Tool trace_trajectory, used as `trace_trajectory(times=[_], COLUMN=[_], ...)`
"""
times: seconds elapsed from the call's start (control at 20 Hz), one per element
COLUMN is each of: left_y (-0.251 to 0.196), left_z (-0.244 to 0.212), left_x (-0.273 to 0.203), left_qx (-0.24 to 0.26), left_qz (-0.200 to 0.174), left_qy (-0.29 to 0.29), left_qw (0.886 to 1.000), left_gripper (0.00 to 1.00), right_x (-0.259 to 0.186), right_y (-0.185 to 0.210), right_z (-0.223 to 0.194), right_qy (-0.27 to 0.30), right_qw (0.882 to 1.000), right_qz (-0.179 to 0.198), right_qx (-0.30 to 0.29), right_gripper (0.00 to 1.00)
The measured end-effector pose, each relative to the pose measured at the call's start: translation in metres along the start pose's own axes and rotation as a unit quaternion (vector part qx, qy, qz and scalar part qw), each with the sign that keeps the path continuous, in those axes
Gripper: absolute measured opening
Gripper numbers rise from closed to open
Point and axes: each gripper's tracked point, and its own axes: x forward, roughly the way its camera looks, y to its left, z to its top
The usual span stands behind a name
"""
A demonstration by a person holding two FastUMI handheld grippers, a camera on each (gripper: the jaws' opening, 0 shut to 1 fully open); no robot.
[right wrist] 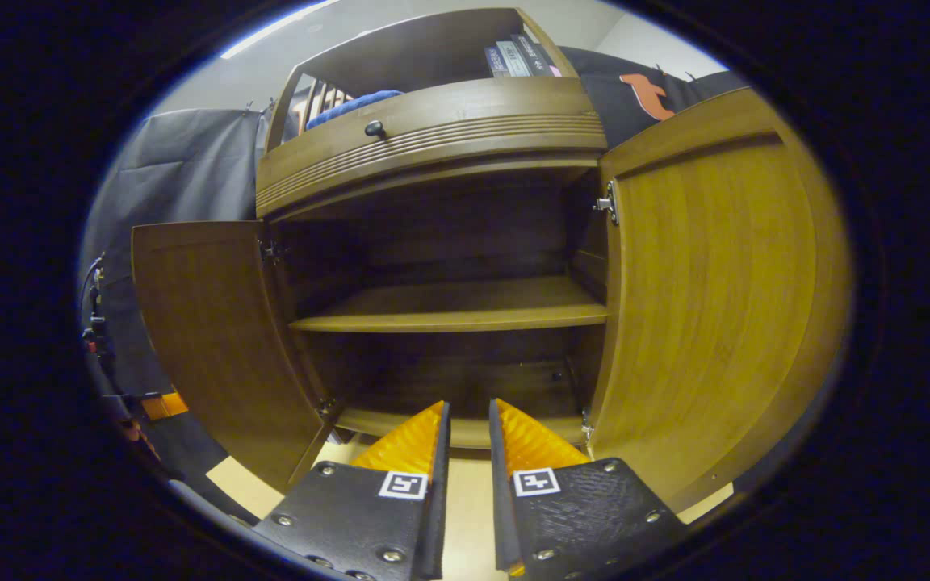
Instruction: Open the right door of the double-door shoe cabinet with the right hand, and open the left door with the left hand.
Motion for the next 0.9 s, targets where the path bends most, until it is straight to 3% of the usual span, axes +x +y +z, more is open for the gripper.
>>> trace_trajectory(times=[0.9], left_y=[0.01], left_z=[0.001], left_x=[-0.003], left_qx=[-0.014], left_qz=[-0.007], left_qy=[0.0], left_qw=[1.0], left_gripper=[0.09], right_x=[0.014], right_y=[0.008], right_z=[-0.005], right_qy=[0.009], right_qw=[1.0], right_qz=[0.018], right_qx=[0.007], right_gripper=[0.24])
